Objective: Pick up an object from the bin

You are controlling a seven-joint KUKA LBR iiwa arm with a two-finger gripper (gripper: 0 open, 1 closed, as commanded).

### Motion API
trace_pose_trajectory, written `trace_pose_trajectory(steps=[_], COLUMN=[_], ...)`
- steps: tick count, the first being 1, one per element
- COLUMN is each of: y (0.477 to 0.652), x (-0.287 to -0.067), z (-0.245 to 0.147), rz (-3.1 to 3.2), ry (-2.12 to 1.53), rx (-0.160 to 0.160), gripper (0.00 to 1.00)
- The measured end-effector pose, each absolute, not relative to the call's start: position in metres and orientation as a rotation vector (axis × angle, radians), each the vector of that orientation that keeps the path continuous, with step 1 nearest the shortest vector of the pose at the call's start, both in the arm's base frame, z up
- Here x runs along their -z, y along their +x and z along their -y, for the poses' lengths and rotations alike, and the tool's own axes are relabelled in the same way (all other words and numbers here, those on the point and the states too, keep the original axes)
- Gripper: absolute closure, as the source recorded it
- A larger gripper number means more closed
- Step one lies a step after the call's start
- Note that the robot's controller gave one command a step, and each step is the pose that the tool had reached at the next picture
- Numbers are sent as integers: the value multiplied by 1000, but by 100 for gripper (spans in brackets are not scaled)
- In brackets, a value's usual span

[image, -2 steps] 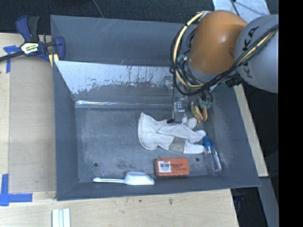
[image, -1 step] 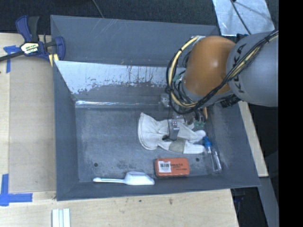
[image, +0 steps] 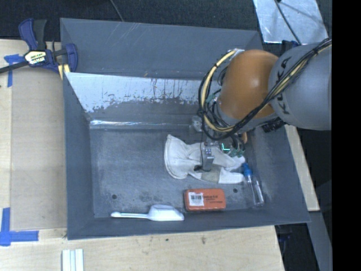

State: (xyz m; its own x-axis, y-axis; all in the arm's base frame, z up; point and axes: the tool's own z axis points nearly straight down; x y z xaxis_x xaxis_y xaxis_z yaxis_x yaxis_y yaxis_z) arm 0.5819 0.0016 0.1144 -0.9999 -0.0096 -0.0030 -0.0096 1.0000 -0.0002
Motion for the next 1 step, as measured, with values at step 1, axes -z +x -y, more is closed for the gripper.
trace_pose_trajectory(steps=[1], y=[580], x=[-107], z=[1], rz=[-3141], ry=[-17], rx=[0], gripper=[0])
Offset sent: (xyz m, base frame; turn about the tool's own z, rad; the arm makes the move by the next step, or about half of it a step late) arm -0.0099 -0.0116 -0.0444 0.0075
